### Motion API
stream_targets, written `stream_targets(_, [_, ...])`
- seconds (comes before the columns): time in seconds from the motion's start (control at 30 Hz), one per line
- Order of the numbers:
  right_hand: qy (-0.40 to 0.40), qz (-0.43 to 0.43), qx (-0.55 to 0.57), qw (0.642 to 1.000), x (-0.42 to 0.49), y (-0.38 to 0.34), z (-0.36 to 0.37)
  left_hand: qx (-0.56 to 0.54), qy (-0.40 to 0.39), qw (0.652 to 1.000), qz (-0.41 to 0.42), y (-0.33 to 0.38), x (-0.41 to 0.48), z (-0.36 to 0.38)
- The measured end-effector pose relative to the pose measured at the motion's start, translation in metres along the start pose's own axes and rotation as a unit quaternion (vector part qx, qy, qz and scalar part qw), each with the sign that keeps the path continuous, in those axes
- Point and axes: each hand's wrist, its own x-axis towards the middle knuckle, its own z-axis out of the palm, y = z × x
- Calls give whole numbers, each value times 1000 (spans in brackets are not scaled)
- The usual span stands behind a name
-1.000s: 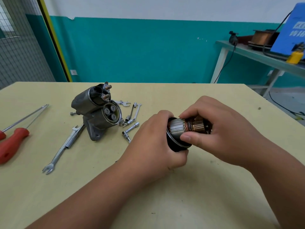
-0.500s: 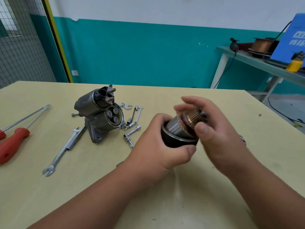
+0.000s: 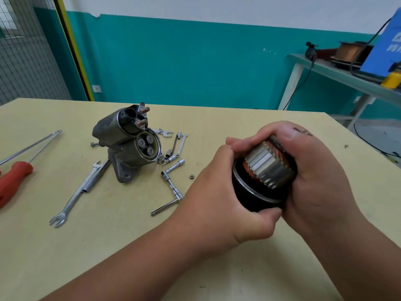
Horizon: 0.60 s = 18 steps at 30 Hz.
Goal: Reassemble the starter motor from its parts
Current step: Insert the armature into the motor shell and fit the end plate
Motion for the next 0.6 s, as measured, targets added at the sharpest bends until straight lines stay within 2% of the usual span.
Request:
stream_targets(0.2, [-7,-2,-153,988,-6,3,1,22,23,999,14,-1,0,1])
stream_targets(0.37, [-2,-45,-138,989,-4,4,1,16,21,1000,4,-4,-2,2])
stream_targets(0.47, [28,-74,-169,983,3,-2,-16,14,57,998,13,-4,-2,-1])
stream_targets(0.53, [90,-80,-306,944,12,-7,-41,-5,78,997,2,-7,-1,-5])
stream_targets(0.6, [135,-17,-467,874,26,-15,-70,-34,87,995,-28,-11,0,-10])
